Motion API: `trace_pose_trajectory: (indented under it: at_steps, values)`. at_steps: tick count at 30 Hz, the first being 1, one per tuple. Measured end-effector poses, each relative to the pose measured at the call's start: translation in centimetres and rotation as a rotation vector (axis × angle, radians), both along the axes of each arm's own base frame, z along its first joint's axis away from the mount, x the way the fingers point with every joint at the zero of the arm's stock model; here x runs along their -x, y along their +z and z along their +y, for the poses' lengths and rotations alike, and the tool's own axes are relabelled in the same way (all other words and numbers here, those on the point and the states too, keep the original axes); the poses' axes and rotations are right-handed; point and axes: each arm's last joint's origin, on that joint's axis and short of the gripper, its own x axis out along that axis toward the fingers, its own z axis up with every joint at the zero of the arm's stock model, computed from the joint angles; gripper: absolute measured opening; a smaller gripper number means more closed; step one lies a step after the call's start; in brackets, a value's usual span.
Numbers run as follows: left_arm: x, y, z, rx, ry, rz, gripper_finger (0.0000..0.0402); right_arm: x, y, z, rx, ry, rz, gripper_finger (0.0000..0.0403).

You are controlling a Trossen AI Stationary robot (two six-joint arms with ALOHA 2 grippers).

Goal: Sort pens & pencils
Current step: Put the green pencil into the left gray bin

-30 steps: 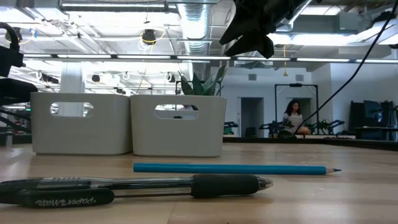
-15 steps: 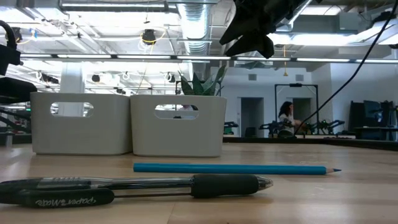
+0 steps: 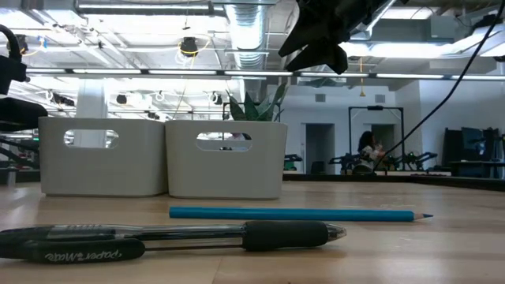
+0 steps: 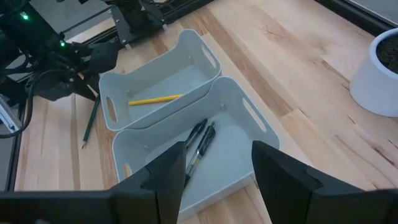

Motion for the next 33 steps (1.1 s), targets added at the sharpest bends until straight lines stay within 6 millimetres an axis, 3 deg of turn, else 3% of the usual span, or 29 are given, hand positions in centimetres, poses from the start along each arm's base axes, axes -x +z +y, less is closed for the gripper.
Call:
trace_pose_trajectory:
  at_steps: [13,33]
  values:
    - [-0.11,0.02,-0.04,0.003,0.003,-0.013,0.0009,0.0,0.0,0.0,0.0,0.0,0.0,0.0205]
    - [-0.06,0.01,-0.1,0.03,0.014,0.011,0.0013,0.0,0.0,0.0,0.0,0.0,0.0,0.0205]
